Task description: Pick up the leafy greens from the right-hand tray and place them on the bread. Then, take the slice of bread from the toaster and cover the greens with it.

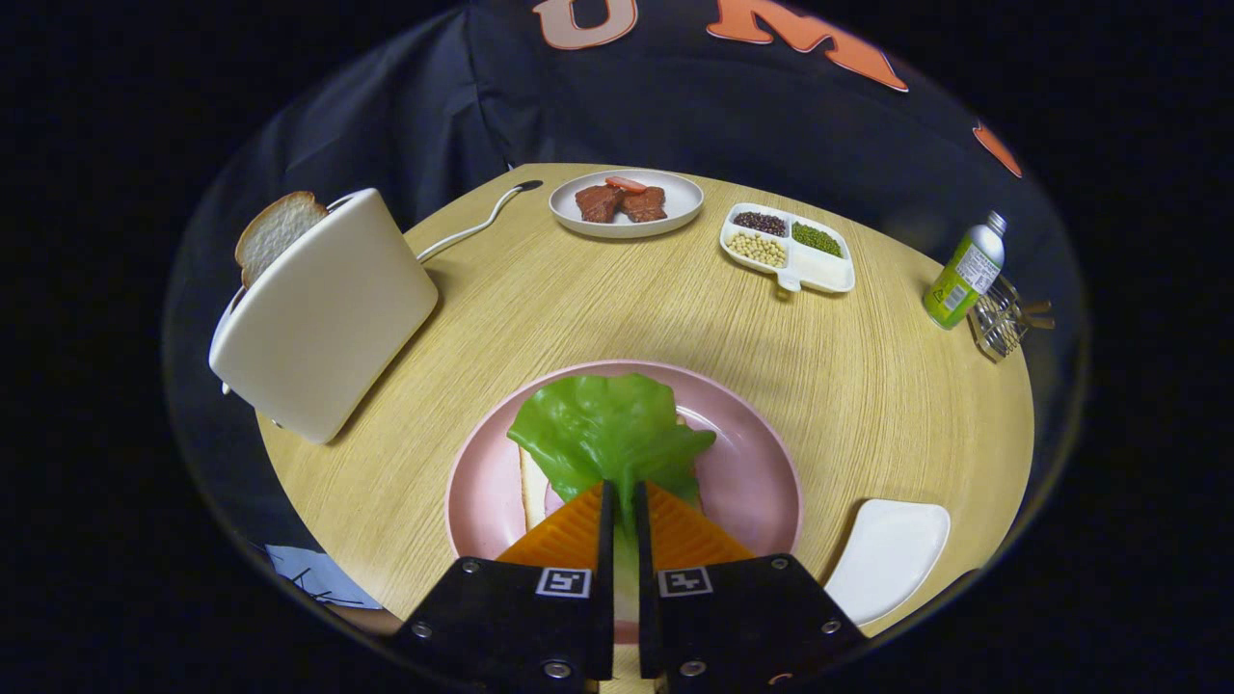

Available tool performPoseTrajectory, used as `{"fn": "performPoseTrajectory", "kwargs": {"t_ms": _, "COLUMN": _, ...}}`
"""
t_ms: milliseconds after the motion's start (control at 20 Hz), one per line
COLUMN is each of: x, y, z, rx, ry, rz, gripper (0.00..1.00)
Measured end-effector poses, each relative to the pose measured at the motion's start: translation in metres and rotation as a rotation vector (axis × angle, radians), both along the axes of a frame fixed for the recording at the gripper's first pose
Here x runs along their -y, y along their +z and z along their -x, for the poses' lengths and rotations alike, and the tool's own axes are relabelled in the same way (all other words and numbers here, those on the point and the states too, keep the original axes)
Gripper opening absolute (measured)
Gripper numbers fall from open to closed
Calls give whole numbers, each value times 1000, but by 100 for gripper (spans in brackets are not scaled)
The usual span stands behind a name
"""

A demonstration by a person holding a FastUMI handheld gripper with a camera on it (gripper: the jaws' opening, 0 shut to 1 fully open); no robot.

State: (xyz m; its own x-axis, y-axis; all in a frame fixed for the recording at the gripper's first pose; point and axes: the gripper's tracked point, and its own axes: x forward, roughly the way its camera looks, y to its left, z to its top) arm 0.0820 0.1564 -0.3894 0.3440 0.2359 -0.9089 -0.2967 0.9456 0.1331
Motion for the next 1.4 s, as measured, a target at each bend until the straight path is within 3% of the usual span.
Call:
{"fn": "performPoseTrajectory", "kwargs": {"t_ms": 200, "x": 2, "y": 9, "z": -3, "rx": 37, "ry": 11, "rz": 5, "gripper": 23}}
{"fn": "performPoseTrajectory", "kwargs": {"t_ms": 450, "x": -2, "y": 17, "z": -4, "rx": 40, "ry": 19, "rz": -10, "gripper": 45}}
{"fn": "performPoseTrajectory", "kwargs": {"t_ms": 600, "x": -9, "y": 24, "z": -6, "rx": 44, "ry": 13, "rz": -21, "gripper": 48}}
{"fn": "performPoseTrajectory", "kwargs": {"t_ms": 900, "x": -47, "y": 80, "z": -21, "rx": 114, "ry": 17, "rz": -81, "gripper": 56}}
{"fn": "performPoseTrajectory", "kwargs": {"t_ms": 1250, "x": -111, "y": 130, "z": -21, "rx": 113, "ry": 68, "rz": -145, "gripper": 89}}
{"fn": "performPoseTrajectory", "kwargs": {"t_ms": 1400, "x": -137, "y": 151, "z": -31, "rx": 119, "ry": 67, "rz": -161, "gripper": 93}}
